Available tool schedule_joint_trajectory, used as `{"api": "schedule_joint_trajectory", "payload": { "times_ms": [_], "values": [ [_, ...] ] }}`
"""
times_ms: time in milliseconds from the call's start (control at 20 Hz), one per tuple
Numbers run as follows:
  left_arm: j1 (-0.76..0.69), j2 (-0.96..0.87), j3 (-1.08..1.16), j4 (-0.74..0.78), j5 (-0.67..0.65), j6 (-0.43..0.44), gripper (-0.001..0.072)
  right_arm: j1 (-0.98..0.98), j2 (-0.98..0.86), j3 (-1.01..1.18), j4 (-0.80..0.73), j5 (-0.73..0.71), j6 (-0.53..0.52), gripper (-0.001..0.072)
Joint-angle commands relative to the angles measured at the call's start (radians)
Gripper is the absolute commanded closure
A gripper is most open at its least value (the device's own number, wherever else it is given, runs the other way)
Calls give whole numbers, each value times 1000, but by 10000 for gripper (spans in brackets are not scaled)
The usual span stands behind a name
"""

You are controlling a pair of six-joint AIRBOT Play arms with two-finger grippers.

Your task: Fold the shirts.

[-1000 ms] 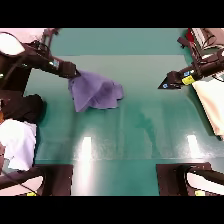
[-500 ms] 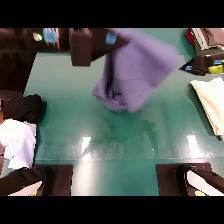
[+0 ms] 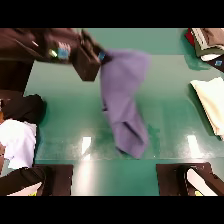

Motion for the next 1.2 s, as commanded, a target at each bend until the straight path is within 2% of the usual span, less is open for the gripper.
{"api": "schedule_joint_trajectory", "payload": {
  "times_ms": [0, 50, 200, 350, 400, 450, 500, 600, 700, 900, 1000, 1150],
  "values": [
    [43, -4, -212, 193, -64, -91, 682, 45, -10, -52, 1, 83, 1, 318],
    [63, -4, -290, 194, -57, -101, 681, 71, -16, -94, 1, 100, 1, 259],
    [143, -4, -478, 192, -51, -102, 681, 155, -21, -235, 1, 76, 1, 260],
    [236, -3, -521, 183, -53, -108, 680, 201, -21, -338, 1, 15, 1, 261],
    [270, 1, -520, 163, -53, -108, 602, 211, -21, -367, 2, -3, 1, 260],
    [304, 3, -516, 137, -61, -108, 339, 212, -21, -388, 1, -11, 1, 260],
    [341, 5, -508, 102, -82, -108, 185, 211, -21, -406, 9, -16, 1, 261],
    [407, 5, -489, 43, -161, -85, 185, 211, -21, -430, 9, -19, 1, 261],
    [454, 6, -502, -12, -212, -14, 186, 209, -21, -442, 9, -18, 1, 261],
    [476, 6, -634, -75, -129, 119, 185, 209, -21, -442, 9, -17, 1, 261],
    [476, 6, -724, -82, -74, 132, 185, 210, -21, -442, 9, -19, 1, 261],
    [476, 6, -838, -210, -37, 130, 186, 210, -21, -442, 9, -25, 1, 261]
  ]
}}
